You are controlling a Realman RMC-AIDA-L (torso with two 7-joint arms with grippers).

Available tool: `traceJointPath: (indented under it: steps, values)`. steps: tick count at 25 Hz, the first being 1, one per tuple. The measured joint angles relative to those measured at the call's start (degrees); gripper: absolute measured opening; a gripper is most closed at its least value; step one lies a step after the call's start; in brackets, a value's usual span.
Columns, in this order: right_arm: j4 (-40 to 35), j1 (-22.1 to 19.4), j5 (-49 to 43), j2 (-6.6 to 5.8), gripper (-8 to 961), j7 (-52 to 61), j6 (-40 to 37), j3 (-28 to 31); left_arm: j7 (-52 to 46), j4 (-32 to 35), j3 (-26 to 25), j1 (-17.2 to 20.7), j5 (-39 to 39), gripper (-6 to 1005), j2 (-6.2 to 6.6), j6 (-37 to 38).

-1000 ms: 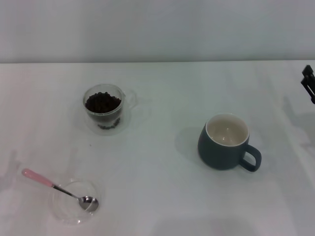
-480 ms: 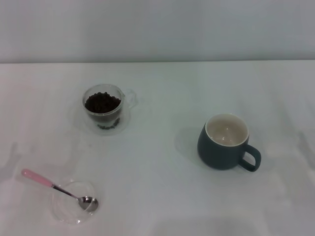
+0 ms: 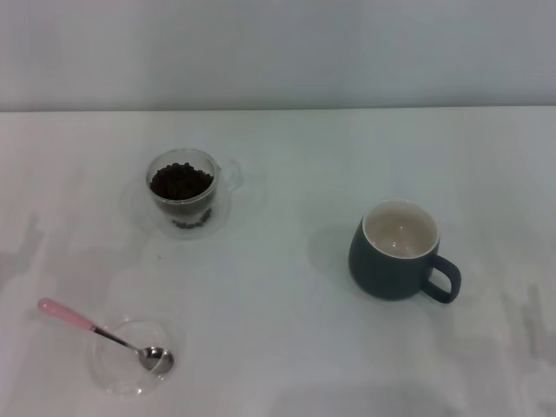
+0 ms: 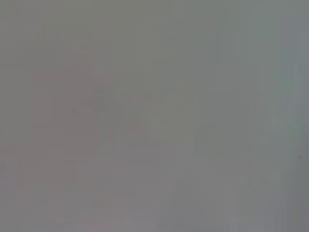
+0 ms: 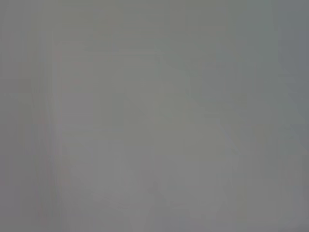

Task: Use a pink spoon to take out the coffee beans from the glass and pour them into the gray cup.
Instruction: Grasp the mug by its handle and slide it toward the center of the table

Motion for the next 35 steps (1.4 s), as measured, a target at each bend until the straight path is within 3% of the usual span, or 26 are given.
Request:
traceJointPath:
  steps: [9,12,23,35]
  values:
    - [23.59,0.61,4.47,0.21,831,-29.32,-0.88,-1.89,0.0,1.35,0.0,-0.45,-1.34,876,0.18,3.81]
    - [27.11,0.63,5.12,0.27,831,-33.18,0.74,-1.9,-0.01,1.49,0.0,-1.13,-1.34,876,0.18,4.42]
    - [25.35,3.04,7.98,0.57,829,-31.31,19.93,4.15,-0.02,1.59,0.09,-2.13,-1.34,875,0.07,4.51]
    - [20.05,4.2,8.12,0.63,826,-27.71,21.4,6.31,-0.16,1.58,0.0,-1.61,-2.34,876,-0.07,4.2]
